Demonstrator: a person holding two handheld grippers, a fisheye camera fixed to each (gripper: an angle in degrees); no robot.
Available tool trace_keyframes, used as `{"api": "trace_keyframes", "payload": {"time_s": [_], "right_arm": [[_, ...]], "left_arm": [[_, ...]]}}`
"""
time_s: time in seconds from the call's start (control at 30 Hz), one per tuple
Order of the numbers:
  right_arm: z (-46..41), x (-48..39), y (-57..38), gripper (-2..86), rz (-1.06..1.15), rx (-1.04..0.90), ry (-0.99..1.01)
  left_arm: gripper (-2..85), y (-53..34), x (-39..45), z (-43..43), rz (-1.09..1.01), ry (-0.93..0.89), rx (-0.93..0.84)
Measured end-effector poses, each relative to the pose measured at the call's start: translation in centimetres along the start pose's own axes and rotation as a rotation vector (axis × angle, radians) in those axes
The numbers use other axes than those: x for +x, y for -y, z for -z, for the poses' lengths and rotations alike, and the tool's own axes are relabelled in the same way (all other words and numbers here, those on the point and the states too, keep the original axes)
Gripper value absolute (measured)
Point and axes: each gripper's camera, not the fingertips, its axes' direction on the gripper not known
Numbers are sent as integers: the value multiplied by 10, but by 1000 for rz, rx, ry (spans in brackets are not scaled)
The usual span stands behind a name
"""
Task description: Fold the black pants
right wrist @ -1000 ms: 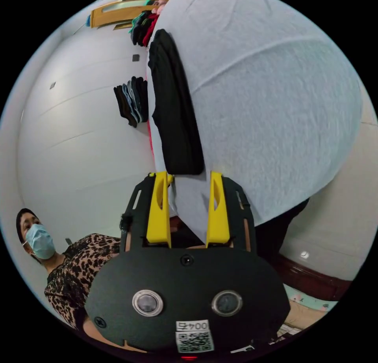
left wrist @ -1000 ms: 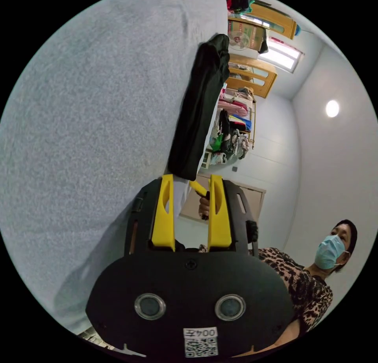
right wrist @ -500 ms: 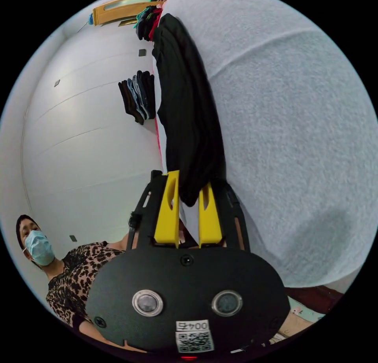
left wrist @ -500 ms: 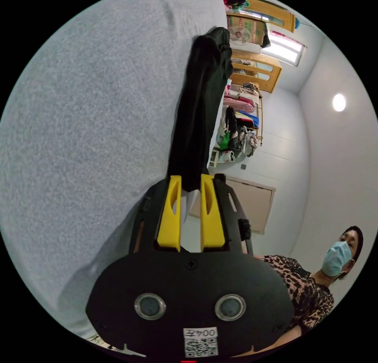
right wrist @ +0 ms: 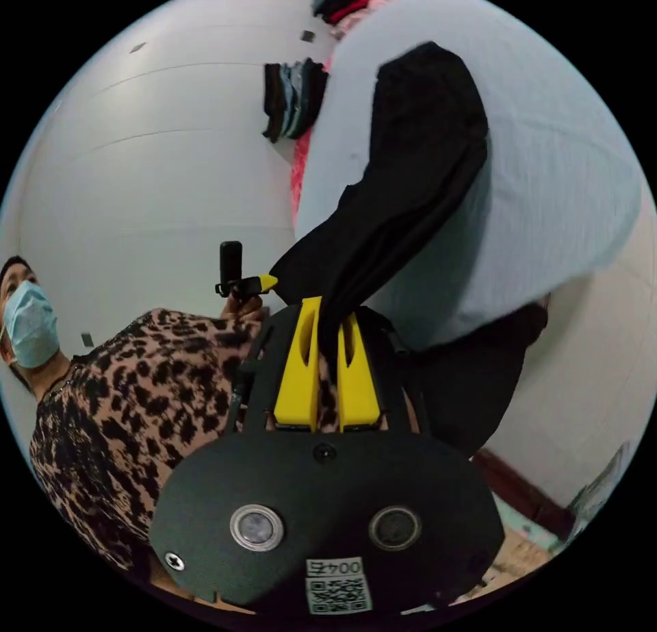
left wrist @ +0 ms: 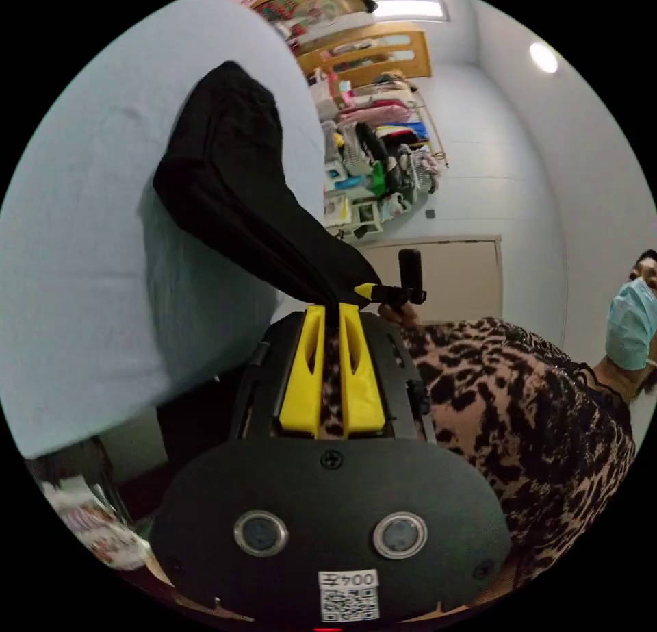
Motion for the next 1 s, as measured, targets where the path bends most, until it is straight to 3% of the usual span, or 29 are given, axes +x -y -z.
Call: {"api": "trace_keyframes", "payload": {"time_s": [0.1,0.2,0.4,0.73,0.87,1.0], "right_arm": [[15,-5,5,49,-37,48,59],[49,-43,46,49,71,107,36],[100,-96,175,48,178,119,-132],[113,-83,358,49,3,12,-195],[109,-80,395,62,-51,-40,-224],[127,-123,404,97,-10,-30,-327]], "left_arm": [[36,-7,-14,-2,113,-124,51],[36,20,-2,12,68,-200,137],[34,135,32,43,-84,-81,209],[35,283,-29,35,110,37,246],[37,300,-56,20,182,22,266],[46,304,-76,11,212,-120,340]]}}
